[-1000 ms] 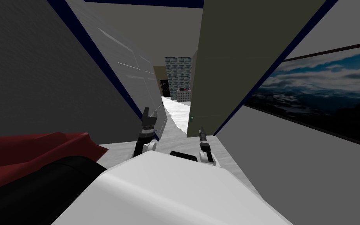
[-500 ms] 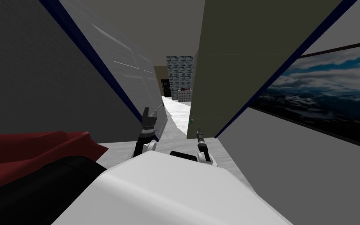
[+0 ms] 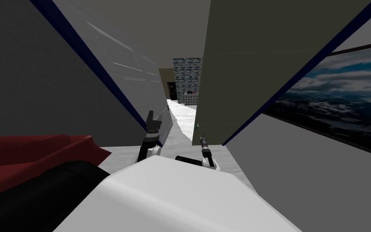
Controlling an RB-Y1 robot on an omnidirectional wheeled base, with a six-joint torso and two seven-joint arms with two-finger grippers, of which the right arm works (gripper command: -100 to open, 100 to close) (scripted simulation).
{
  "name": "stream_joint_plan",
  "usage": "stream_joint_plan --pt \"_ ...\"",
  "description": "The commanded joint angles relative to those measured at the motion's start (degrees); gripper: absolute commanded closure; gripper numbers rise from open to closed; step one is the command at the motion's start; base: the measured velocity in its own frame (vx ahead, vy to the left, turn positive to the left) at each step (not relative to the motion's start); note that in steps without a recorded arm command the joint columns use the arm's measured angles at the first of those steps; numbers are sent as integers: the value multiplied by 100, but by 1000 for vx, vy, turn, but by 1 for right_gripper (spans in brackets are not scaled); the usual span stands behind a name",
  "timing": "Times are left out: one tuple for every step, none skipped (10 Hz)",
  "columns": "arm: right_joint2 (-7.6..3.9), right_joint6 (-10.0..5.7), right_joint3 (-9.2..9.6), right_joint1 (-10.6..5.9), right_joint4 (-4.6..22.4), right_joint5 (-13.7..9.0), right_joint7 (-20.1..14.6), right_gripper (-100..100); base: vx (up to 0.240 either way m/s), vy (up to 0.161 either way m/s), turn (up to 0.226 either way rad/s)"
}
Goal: Push the door open
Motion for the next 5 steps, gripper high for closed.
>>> stream_joint_plan --pt "35 -39 22 -57 176 6 -3 -100 99 -37 39" --pt "71 -68 43 -106 326 12 -8 -100 98 -27 38" --pt "110 -97 64 -158 482 18 -14 -100 135 -54 47" --pt "87 -128 40 -159 470 9 -8 -100 64 -29 15" --pt "-70 -155 26 -172 515 2 -6 -100 129 3 21"
